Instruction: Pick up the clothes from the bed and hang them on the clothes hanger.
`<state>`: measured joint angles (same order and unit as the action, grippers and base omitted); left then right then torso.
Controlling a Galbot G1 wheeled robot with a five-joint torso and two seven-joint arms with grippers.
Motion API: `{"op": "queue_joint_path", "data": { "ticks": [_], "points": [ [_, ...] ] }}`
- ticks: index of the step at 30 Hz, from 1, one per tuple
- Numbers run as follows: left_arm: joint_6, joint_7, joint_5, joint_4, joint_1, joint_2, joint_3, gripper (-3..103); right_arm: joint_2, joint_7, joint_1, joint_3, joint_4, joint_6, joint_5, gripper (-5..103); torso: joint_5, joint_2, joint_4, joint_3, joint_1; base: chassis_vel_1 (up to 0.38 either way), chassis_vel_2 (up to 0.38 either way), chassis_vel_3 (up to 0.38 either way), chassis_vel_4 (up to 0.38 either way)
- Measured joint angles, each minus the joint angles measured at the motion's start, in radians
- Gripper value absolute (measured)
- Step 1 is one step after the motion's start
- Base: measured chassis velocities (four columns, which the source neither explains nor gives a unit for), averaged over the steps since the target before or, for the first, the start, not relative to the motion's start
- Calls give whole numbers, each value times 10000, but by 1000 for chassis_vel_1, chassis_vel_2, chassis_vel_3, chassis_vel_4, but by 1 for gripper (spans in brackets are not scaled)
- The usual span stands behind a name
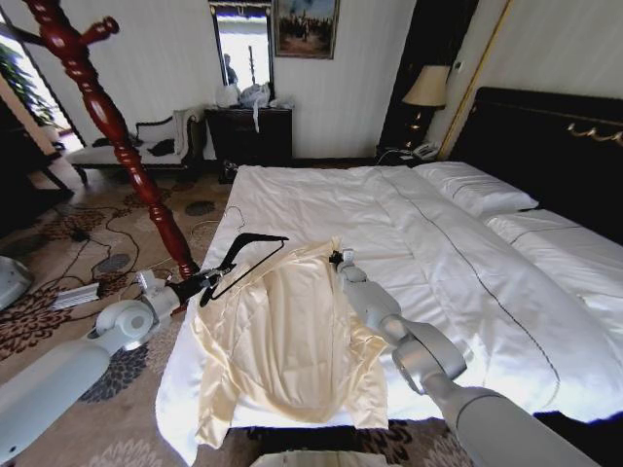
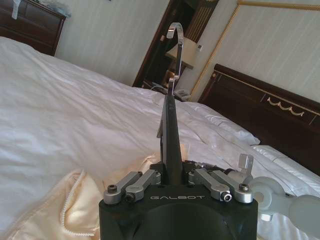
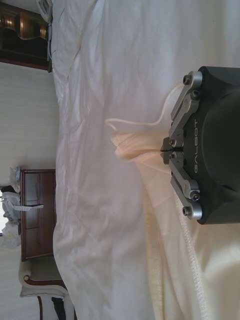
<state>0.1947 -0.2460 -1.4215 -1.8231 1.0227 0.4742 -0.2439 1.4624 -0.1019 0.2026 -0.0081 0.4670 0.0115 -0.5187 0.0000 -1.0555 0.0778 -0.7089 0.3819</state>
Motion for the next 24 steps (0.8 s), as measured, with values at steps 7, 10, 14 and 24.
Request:
{"op": "queue_joint_path", "data": {
  "ticks": [7, 10, 14, 24],
  "points": [
    [6, 49, 84, -134, 117, 41, 8, 18, -357, -195, 275, -29, 740, -109, -272, 0, 1, 0, 0, 0, 0, 0, 0, 0, 0],
    [8, 60, 116, -146, 131, 51, 28, 18, -559, -285, 472, -158, 1209, -219, -362, 0, 1, 0, 3, 0, 0, 0, 0, 0, 0],
    [16, 117, 136, -182, 145, 77, 31, 18, -694, -508, 663, -76, 1702, -279, -527, 0, 2, 0, -2, 0, 0, 0, 0, 0, 0],
    [108, 164, 159, -318, 227, 277, 323, 18, -2370, -1211, 2128, -21, 5510, -1209, -2131, 0, 2, 0, 2, 1, -2, 0, 0, 0, 0]
  ]
}}
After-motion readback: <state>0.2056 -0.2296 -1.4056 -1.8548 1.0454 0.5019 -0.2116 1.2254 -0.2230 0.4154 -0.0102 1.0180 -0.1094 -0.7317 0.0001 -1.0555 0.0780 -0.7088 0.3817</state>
